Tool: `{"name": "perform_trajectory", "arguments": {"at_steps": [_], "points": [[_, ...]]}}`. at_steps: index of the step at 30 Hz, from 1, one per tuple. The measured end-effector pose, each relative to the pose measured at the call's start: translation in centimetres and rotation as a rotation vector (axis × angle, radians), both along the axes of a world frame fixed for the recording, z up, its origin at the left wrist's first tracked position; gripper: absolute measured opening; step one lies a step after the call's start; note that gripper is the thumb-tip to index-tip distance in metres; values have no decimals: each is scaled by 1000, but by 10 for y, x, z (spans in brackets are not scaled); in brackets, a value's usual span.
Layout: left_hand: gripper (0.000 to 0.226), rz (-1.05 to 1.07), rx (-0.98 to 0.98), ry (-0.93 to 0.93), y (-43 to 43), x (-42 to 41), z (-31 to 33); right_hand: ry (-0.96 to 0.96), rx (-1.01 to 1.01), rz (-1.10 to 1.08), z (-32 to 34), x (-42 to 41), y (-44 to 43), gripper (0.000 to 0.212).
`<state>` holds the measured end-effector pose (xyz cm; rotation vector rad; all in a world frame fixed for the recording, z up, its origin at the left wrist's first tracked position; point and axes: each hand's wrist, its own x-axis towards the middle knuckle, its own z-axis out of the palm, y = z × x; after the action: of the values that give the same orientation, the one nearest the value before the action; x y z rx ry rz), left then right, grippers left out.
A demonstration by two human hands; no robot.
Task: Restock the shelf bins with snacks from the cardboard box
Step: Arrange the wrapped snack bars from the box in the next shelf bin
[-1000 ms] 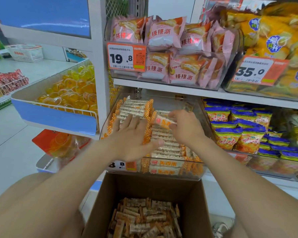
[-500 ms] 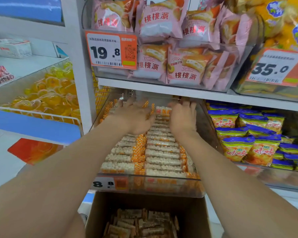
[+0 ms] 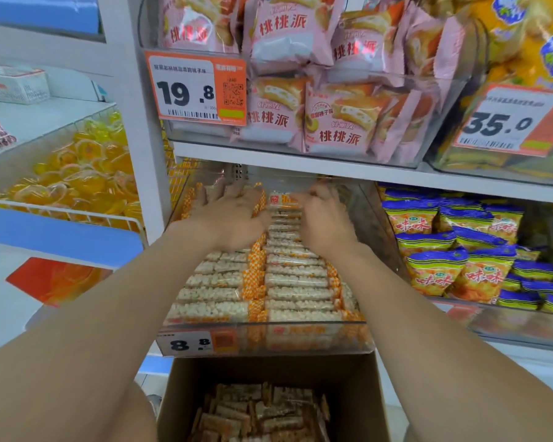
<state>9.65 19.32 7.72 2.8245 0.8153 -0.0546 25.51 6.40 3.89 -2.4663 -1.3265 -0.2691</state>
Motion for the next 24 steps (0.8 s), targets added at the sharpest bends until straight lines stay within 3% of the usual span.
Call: {"name": "perform_trajectory", "arguments": {"at_steps": [5, 8, 11, 13, 15, 17, 21, 24], "points": [[78, -120, -24, 54, -22, -33, 7, -29, -66, -31, 27, -41, -20, 61], [76, -210, 29, -65, -43, -56, 18, 0, 15, 87, 47, -77, -53, 44], [39, -336, 136, -324, -77, -86, 29, 205, 88, 207, 72, -119, -102, 29], [15, -361, 122, -468, -110, -111, 33, 382, 9, 248, 86, -143, -133, 25], [10, -322, 68, -479, -138, -137, 23, 456, -148, 261, 78, -156, -156, 22], [11, -311, 12, -363, -157, -158, -2, 460, -306, 257, 54, -164, -173, 22], [11, -368, -55, 177, -175, -168, -67, 516, -572, 235, -15, -173, -188, 33], [33, -333, -140, 335, -169, -154, -121, 587, -573, 135, -68, -174, -185, 39]]}}
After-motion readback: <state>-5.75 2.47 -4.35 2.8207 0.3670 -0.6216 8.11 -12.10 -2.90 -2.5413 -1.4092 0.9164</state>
